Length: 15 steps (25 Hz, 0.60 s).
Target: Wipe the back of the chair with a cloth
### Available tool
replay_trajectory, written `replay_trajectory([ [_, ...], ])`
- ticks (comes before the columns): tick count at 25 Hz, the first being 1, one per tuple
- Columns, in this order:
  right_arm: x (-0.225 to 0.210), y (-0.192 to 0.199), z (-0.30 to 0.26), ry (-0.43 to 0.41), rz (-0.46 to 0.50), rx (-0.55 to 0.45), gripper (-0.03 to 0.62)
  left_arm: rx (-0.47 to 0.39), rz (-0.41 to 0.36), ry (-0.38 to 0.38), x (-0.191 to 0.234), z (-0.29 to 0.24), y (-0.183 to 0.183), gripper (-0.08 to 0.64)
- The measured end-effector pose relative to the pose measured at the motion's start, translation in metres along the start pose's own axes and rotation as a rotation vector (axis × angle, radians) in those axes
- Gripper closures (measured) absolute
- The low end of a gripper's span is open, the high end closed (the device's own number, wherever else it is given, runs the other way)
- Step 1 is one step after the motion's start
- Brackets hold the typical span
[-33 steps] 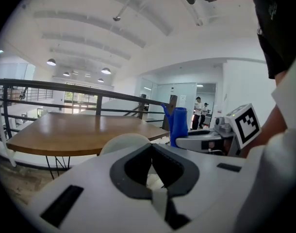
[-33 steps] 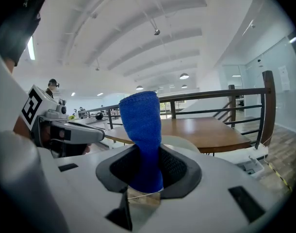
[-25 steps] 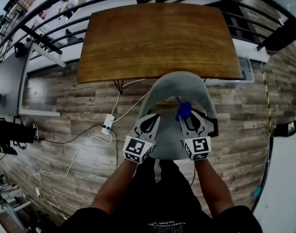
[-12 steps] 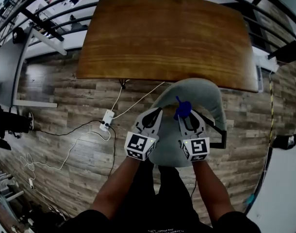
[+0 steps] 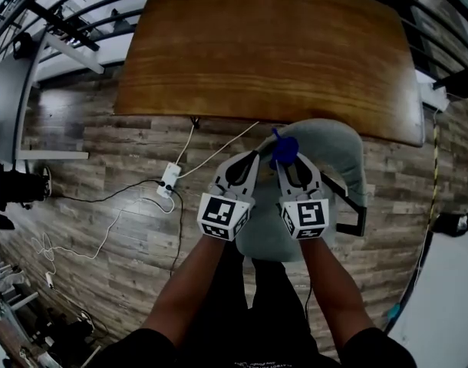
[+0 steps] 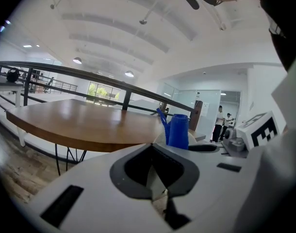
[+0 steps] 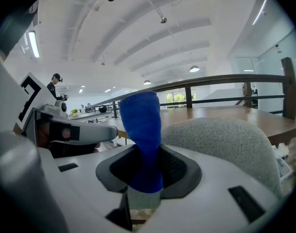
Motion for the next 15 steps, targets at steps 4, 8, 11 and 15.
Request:
replay_trajectory([
  [4, -0.001, 0.001, -0.007, 0.002, 0.008, 0.002, 0.482, 0.0, -0.018, 0.009, 0.004, -0.008, 0.0, 0.554],
  [8, -0.009, -0.001, -0.013, 0.005, 0.027, 0.0, 0.482, 0.003, -0.017, 0.0, 0.015, -0.01, -0.001, 0.554],
  [11, -0.014, -0.003, -0.019, 0.003, 0.03, 0.004, 0.482, 0.008, -0.031, 0.007, 0.016, -0.012, -0.002, 0.554],
  [15, -0.018, -0.003, -0.02, -0.007, 0.036, 0.005, 0.482, 0.01, -0.02, 0.013, 0.009, -0.017, 0.0, 0.554],
])
Point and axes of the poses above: the fingertips, and each gripper's own axes: z backward along the fingers, x to its left, y out of its underside, the point moved 4 cm from there along z, backward along the fingers, and after that the axes turned 6 degrees about -z, right-handed, at the moved point
